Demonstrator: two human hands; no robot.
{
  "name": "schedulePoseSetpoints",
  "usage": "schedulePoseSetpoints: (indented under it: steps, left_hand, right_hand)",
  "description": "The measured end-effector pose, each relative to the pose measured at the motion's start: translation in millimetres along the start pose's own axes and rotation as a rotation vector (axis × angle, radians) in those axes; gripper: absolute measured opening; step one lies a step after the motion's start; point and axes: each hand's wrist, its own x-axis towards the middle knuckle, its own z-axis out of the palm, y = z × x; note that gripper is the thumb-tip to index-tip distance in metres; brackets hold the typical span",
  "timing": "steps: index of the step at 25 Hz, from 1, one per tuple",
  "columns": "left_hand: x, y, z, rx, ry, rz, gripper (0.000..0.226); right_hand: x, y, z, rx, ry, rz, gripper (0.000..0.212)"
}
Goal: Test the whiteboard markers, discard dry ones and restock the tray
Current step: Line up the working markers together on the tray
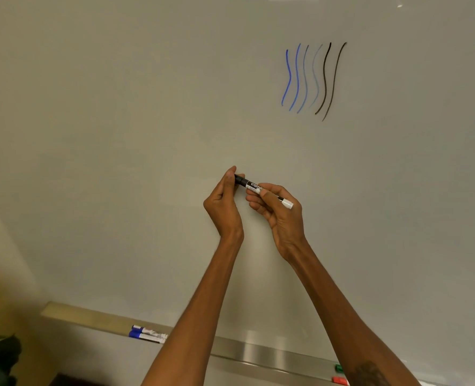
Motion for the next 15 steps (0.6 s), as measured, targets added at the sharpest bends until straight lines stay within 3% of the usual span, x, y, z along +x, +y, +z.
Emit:
schedulePoseSetpoints:
  steps: [10,15]
  left_hand:
    - [6,-11,-43,0.101,0.013,0.019,0.025]
    - [19,-15,-89,0.17,0.045,0.062,0.024]
  right_hand:
    - [-8,44,16,0.114,-0.005,0.114,0.02]
    - [-19,86,27,0.023,-0.037,0.208,0.026]
